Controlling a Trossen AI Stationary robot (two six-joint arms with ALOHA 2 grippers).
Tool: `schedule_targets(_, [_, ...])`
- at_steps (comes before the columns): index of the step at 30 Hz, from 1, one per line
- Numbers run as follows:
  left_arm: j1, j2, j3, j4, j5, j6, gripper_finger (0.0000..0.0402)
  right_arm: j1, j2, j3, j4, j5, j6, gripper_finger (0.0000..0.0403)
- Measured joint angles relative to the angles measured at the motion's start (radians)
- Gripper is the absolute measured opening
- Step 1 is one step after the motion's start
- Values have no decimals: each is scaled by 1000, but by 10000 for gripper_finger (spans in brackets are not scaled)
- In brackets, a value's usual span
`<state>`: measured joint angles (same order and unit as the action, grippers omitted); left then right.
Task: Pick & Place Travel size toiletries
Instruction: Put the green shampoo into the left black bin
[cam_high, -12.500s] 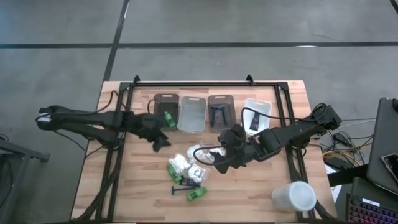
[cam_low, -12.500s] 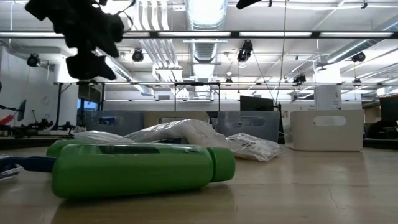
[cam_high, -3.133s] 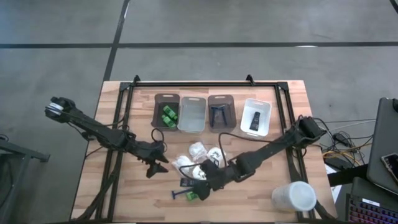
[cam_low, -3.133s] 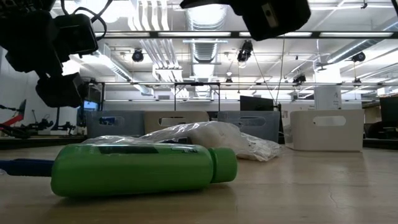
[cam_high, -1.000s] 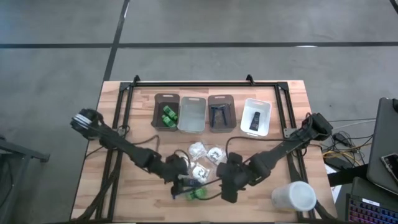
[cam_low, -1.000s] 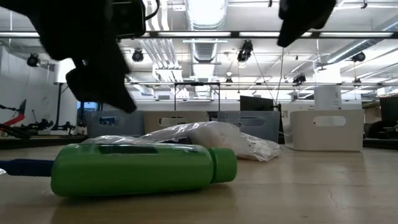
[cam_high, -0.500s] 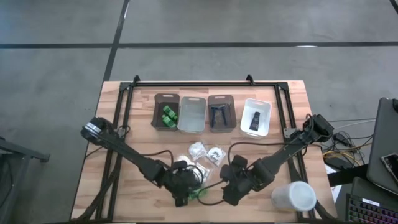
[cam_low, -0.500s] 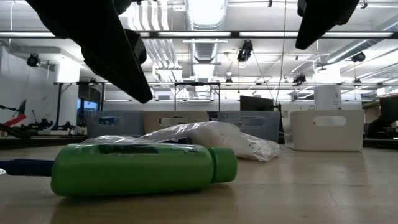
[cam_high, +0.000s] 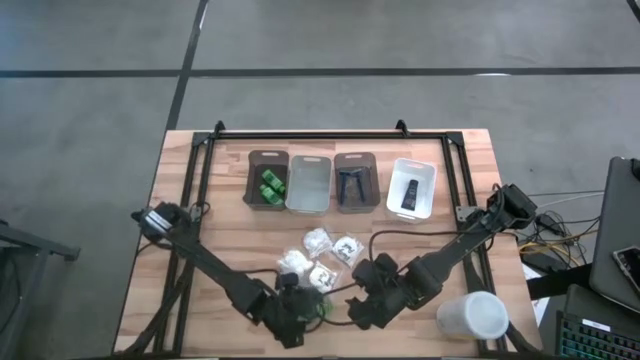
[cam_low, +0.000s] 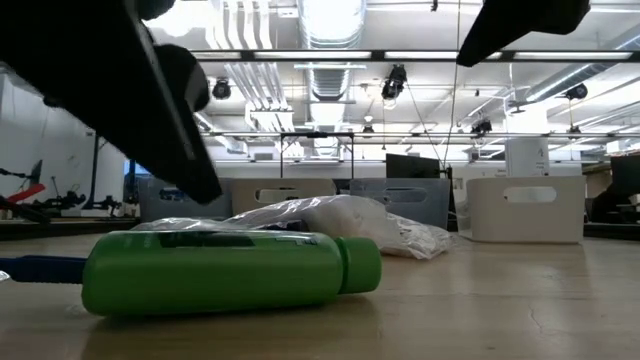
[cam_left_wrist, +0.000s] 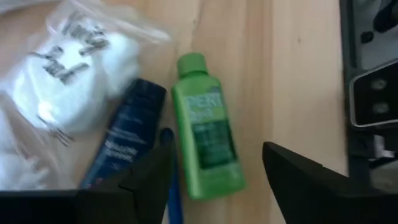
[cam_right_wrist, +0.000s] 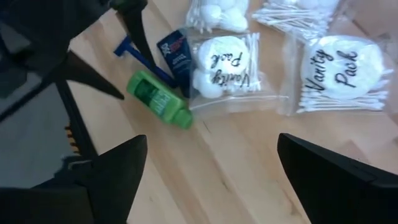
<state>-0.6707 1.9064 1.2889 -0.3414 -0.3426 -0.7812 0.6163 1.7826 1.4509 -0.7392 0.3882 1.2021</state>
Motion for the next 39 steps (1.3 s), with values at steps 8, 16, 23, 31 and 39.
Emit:
schedule_targets(8, [-47,2,1,1,-87,-23,309,0,1,0,21,0,33,334])
schedule_targets(16, [-53,50,3,111,-113,89,308,-1,1,0,18,-1,-34,330])
schedule_targets(23, [-53,106,29,109,-152,86,307,0,1,0,15,-3,-77,350])
schedule_targets(31, [-47,157,48,106,-110,81,307,1,1,0,14,-3,-115,358])
schedule_targets(39, [-45,171,66,95,-97,73,270,1,1,0,13,-3,-137,336])
